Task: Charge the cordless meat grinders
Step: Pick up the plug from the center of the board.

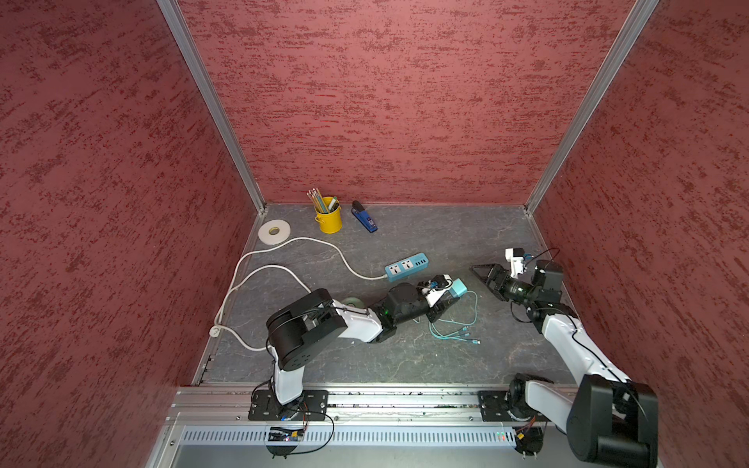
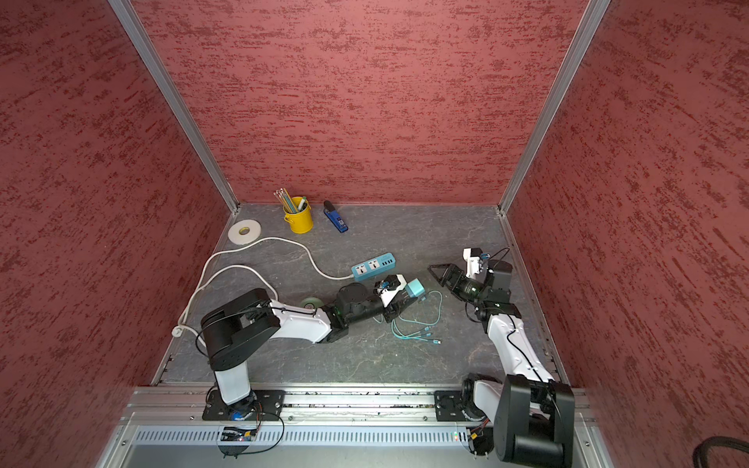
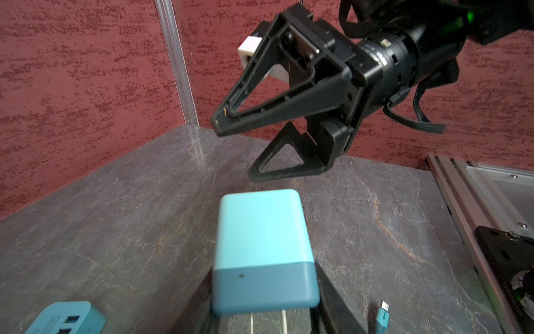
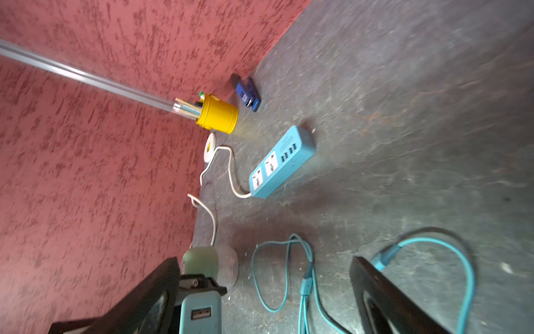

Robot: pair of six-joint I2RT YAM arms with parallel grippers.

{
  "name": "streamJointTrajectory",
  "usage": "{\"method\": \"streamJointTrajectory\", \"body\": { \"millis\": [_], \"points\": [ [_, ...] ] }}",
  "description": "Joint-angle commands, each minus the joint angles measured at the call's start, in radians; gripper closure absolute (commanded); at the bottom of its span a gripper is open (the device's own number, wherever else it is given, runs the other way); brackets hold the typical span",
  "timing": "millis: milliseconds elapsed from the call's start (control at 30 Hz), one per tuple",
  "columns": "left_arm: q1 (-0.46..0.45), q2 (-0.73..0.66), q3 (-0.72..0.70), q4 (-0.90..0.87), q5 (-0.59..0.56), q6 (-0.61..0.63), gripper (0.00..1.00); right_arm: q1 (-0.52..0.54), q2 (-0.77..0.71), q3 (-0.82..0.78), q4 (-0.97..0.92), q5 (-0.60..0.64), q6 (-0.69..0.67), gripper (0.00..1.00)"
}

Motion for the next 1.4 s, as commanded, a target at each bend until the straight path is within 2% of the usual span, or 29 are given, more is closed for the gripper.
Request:
{"method": "streamJointTrajectory", "body": {
  "millis": [0, 233, 667, 1133, 1367],
  "points": [
    [0.012, -0.028, -0.011, 0.041, 0.033, -0.025, 0.58, 0.026, -0.012, 0.010, 0.021, -0.043, -0.028, 0.07],
    [0.037, -0.046, -0.030, 0.066, 0.049, -0.049, 0.58, 0.079, 0.019, 0.038, -0.013, -0.049, -0.058, 0.10],
    [0.045, -0.040, -0.015, 0.034, 0.087, -0.052, 0.57, 0.155, 0.050, 0.067, 0.007, -0.104, -0.053, 0.20],
    [0.054, -0.037, 0.018, -0.051, 0.061, -0.049, 0.58, 0.197, 0.069, 0.071, -0.008, -0.125, -0.069, 0.50],
    [0.056, -0.037, 0.026, -0.074, 0.053, -0.046, 0.57, 0.204, 0.077, 0.071, 0.006, -0.142, -0.067, 0.73]
  ]
}}
